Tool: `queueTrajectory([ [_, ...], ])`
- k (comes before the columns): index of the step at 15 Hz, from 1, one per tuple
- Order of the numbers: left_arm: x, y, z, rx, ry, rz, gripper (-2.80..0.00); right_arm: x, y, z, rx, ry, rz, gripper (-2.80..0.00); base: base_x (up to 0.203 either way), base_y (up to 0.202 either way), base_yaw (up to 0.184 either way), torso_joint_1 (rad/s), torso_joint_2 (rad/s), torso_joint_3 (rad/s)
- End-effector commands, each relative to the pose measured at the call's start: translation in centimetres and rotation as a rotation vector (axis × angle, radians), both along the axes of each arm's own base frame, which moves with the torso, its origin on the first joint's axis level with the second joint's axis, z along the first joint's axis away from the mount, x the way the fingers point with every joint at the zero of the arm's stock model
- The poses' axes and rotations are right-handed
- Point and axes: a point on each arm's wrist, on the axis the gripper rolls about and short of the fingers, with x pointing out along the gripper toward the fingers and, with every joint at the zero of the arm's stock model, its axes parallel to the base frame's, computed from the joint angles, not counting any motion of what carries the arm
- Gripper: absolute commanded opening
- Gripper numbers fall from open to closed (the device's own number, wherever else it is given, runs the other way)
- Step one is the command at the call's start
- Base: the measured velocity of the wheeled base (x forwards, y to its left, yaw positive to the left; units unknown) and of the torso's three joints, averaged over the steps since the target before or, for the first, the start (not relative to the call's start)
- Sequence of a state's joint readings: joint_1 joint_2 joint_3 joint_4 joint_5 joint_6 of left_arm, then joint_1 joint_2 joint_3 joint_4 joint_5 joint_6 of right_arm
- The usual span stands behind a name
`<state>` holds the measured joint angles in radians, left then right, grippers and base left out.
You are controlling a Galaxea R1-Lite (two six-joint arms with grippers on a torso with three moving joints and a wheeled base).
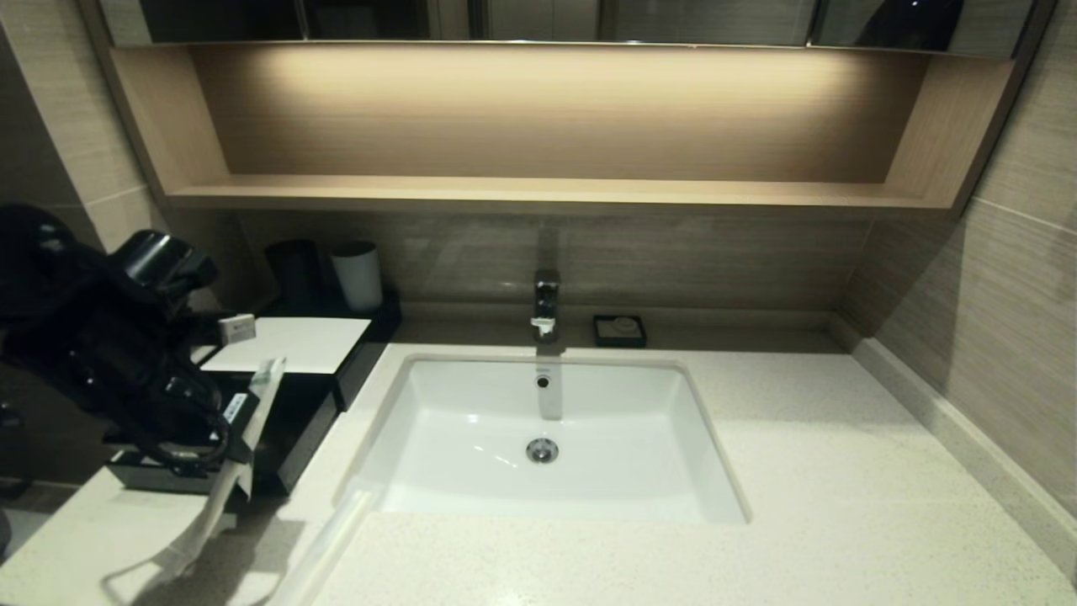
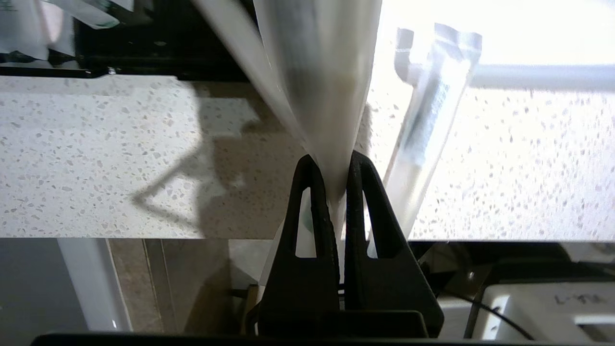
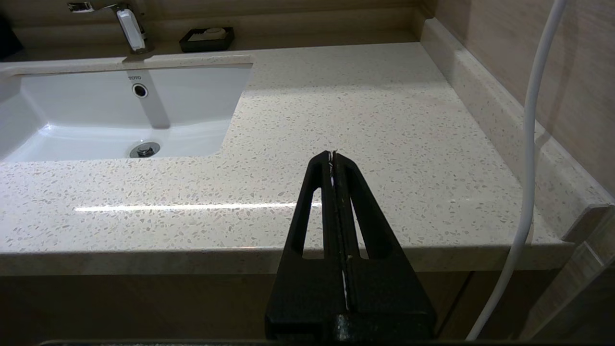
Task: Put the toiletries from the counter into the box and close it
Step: Place the bathroom toiletry into the drawer
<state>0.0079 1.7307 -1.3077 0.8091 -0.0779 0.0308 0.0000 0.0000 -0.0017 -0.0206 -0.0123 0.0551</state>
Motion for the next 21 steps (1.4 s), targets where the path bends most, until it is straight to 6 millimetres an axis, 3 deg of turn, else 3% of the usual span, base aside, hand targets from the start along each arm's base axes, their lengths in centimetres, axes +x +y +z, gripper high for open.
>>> queueTrajectory([
  [1, 1.9, 2.1, -0.9, -0.004, 0.037, 0.095, -2.80, 0.0, 0.0, 0.0, 0.000, -0.001, 0.000, -2.80, 0.000, 0.000, 0.000, 0.000, 0.00, 0.000],
  [3, 2.3, 3.6, -1.0, -0.003, 0.060, 0.142, -2.80, 0.0, 0.0, 0.0, 0.000, 0.000, 0.001, -2.80, 0.000, 0.000, 0.000, 0.000, 0.00, 0.000],
  [5, 3.2, 4.2, -2.6, -0.008, 0.123, 0.159, -2.80, 0.0, 0.0, 0.0, 0.000, 0.000, 0.001, -2.80, 0.000, 0.000, 0.000, 0.000, 0.00, 0.000],
  [7, 3.1, 4.3, -2.9, -0.008, 0.160, 0.154, -2.80, 0.0, 0.0, 0.0, 0.000, 0.001, 0.002, -2.80, 0.000, 0.000, 0.000, 0.000, 0.00, 0.000],
  [17, -0.4, 3.8, 2.0, 0.017, 0.083, 0.147, -2.80, 0.0, 0.0, 0.0, 0.000, -0.001, 0.000, -2.80, 0.000, 0.000, 0.000, 0.000, 0.00, 0.000],
  [21, 0.3, 5.8, 3.1, 0.027, 0.118, 0.217, -2.80, 0.0, 0.0, 0.0, 0.000, 0.001, 0.002, -2.80, 0.000, 0.000, 0.000, 0.000, 0.00, 0.000],
])
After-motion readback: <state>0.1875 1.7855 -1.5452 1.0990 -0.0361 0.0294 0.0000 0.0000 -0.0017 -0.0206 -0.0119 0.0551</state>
